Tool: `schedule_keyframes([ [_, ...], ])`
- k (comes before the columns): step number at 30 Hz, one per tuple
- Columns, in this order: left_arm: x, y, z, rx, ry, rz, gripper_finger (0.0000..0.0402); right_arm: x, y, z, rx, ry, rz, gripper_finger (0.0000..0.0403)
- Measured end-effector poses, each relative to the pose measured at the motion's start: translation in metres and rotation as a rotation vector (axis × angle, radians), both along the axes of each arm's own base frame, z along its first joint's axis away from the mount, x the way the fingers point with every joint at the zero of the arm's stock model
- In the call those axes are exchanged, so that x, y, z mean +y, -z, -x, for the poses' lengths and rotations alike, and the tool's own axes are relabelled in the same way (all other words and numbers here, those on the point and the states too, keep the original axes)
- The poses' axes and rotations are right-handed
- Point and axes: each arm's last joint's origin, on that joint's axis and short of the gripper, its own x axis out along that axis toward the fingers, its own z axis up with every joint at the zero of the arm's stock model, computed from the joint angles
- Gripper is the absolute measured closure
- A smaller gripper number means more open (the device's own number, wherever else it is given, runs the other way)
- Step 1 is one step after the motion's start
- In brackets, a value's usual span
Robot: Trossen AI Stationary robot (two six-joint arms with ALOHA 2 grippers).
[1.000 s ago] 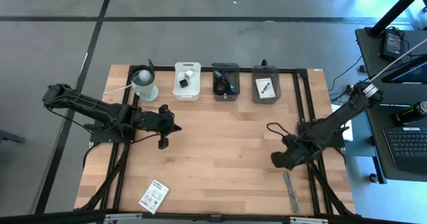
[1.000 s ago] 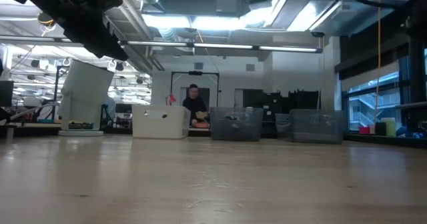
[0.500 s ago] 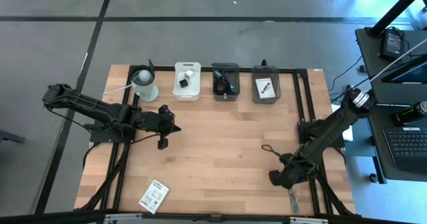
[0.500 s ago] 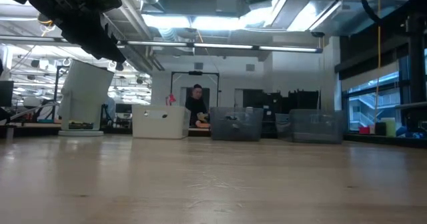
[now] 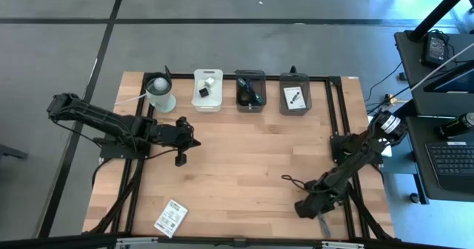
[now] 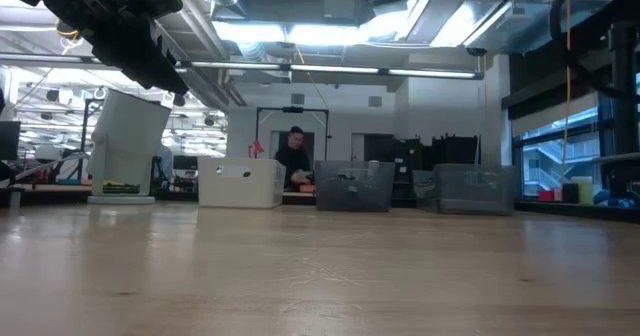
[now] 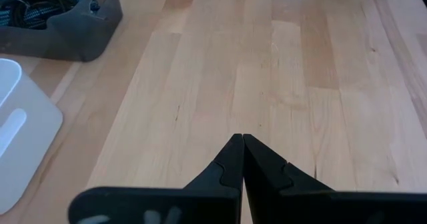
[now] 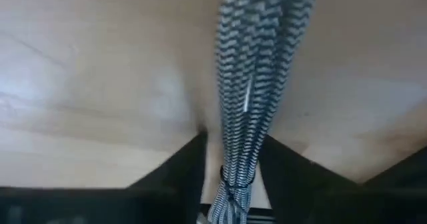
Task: Pick and place items into bin
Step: Put the gray charger cable into the left black bin
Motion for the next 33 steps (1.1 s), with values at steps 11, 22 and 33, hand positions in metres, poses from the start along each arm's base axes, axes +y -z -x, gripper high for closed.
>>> schedule_keyframes([
  [11,0.0,0.0,0.0,-0.001,0.01,0.008,0.04,-0.025,-0.025,-0.008,-0.291,0.011,0.191,0.0376],
  [22,0.0,-0.001,0.0,-0.011,-0.015,-0.01,0.04,-0.12,-0.096,-0.038,-0.788,-0.053,0.624,0.0391],
  [33,0.003,-0.002,-0.001,-0.038,-0.118,-0.014,0.04,-0.269,-0.167,-0.067,-1.224,-0.173,0.854,0.0391],
])
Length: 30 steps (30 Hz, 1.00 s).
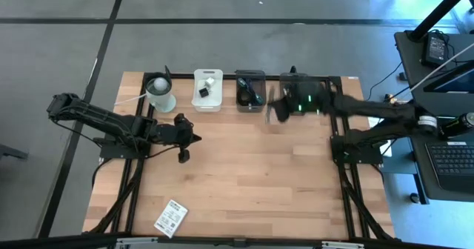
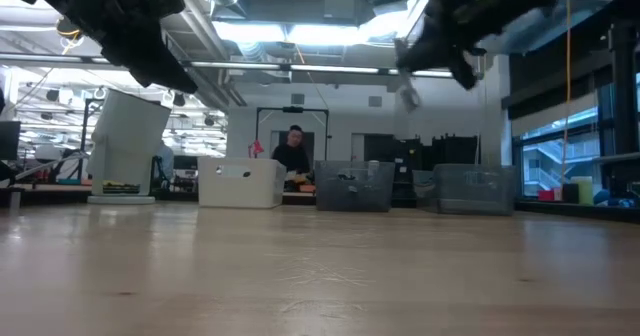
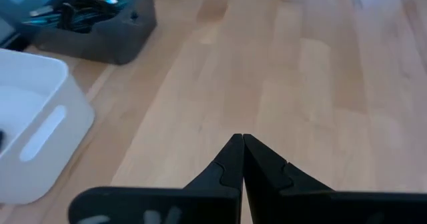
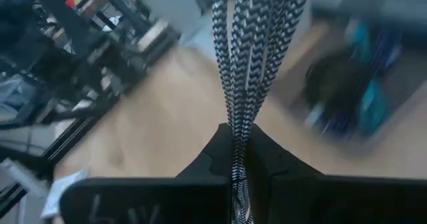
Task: Pick and place items into bin
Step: Put the gray charger cable into the left black bin
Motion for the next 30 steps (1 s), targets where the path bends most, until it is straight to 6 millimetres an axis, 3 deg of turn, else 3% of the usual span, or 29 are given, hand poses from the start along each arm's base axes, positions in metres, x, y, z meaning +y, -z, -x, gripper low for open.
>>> schedule_keyframes([
  [6,0.002,-0.002,-0.001,-0.031,-0.06,-0.032,0.04,-0.07,-0.034,-0.02,-0.009,-0.093,0.138,0.0391],
  [10,0.003,-0.002,-0.001,-0.036,-0.098,-0.059,0.04,-0.115,-0.046,-0.043,0.097,-0.102,0.179,0.0391],
  [14,0.004,-0.003,-0.001,-0.043,-0.124,-0.051,0.04,-0.158,-0.043,-0.066,0.235,-0.089,0.131,0.0391],
  [17,0.004,-0.002,-0.001,-0.043,-0.126,-0.051,0.04,-0.184,-0.028,-0.079,0.345,-0.083,0.041,0.0391],
  [22,0.004,-0.003,-0.001,-0.055,-0.158,-0.022,0.04,-0.206,0.01,-0.092,0.486,-0.083,-0.095,0.0391],
  [25,0.004,-0.003,-0.001,-0.06,-0.17,-0.016,0.04,-0.207,0.029,-0.094,0.539,-0.089,-0.15,0.0391],
  [30,0.004,-0.003,-0.001,-0.059,-0.169,-0.016,0.04,-0.204,0.043,-0.091,0.565,-0.059,-0.219,0.0369],
])
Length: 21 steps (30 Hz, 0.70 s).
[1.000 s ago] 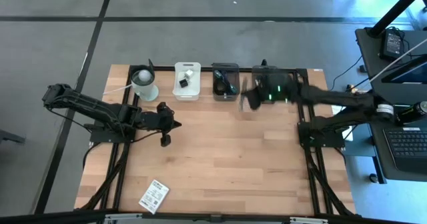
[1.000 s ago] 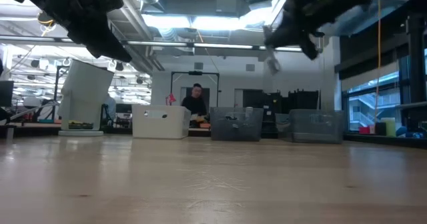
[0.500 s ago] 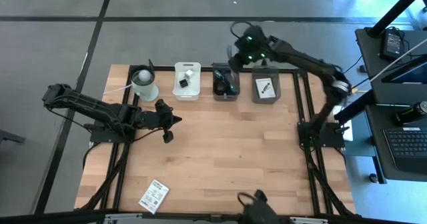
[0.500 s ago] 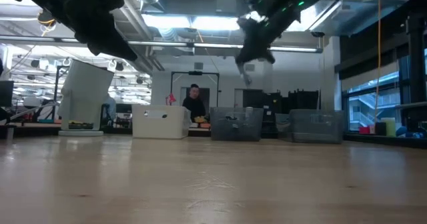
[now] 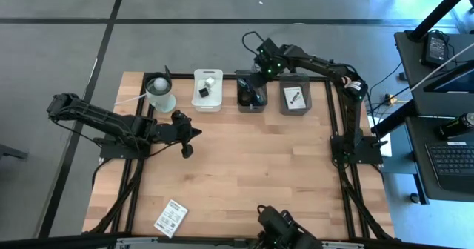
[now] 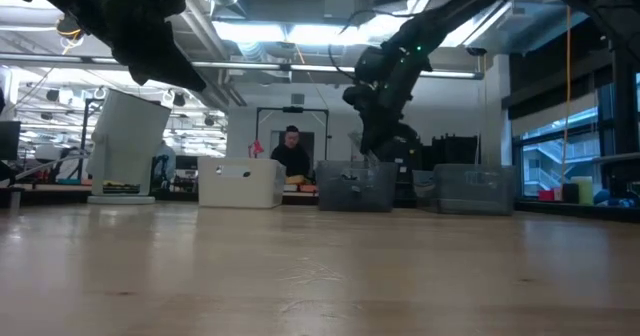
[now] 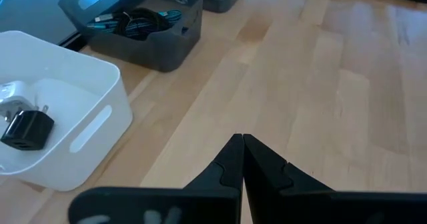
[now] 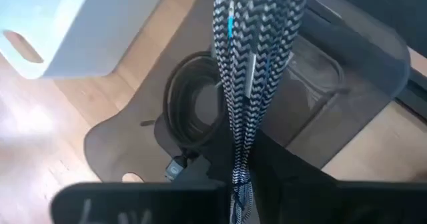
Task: Pick and place items into bin
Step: Put the gray charger cable into the left black bin, then put the card reader box into the right black bin
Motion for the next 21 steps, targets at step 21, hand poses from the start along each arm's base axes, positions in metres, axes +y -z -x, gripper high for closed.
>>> schedule_keyframes([
  [21,-0.0016,0.0005,-0.0002,0.001,0.034,0.05,0.04,0.0017,-0.0056,0.0007,-0.014,0.012,0.005,0.0306],
])
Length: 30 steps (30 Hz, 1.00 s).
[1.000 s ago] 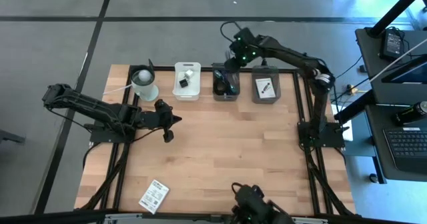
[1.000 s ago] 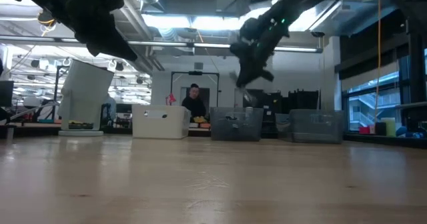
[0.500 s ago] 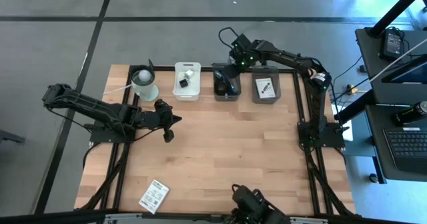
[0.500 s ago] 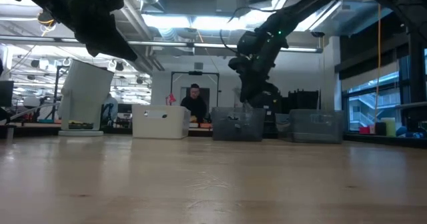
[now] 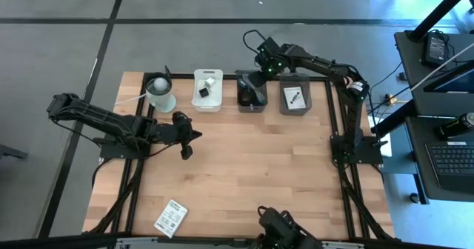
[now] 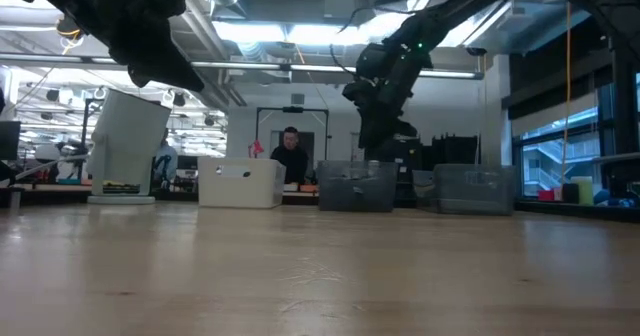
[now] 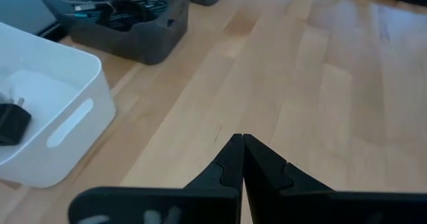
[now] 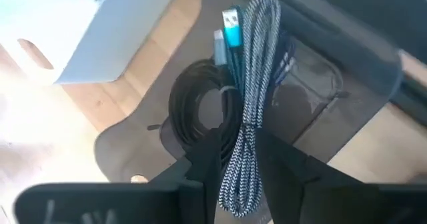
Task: Pick and place items into bin
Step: Put the card reader box into the right black bin
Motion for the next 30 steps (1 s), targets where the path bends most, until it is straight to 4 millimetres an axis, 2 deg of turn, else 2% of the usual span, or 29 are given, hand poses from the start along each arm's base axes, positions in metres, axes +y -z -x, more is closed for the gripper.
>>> schedule_keyframes([
  [7,0.0,0.0,0.0,-0.016,-0.038,0.031,0.04,0.011,-0.038,0.012,-0.056,-0.064,0.092,0.0298],
  [10,0.001,0.0,0.0,-0.019,-0.049,0.032,0.04,0.023,-0.058,0.017,-0.083,-0.082,0.123,0.0301],
  [13,0.001,0.0,0.0,-0.02,-0.049,0.032,0.04,0.043,-0.075,0.019,-0.097,-0.133,0.144,0.0317],
  [16,0.001,0.0,0.0,-0.019,-0.048,0.032,0.04,0.073,-0.086,0.017,-0.075,-0.2,0.119,0.0347],
  [20,0.0,0.0,0.0,-0.016,-0.031,0.043,0.04,0.128,-0.088,0.006,0.06,-0.278,0.114,0.0394],
  [22,0.0,0.0,0.0,-0.016,-0.031,0.042,0.04,0.157,-0.087,-0.002,0.111,-0.306,0.133,0.0394],
  [27,-0.001,0.0,0.0,-0.011,-0.001,0.063,0.04,0.224,-0.087,-0.018,0.109,-0.359,0.162,0.039],
  [30,-0.003,0.001,0.0,-0.002,0.047,0.097,0.04,0.262,-0.075,-0.023,0.069,-0.366,0.158,0.0399],
])
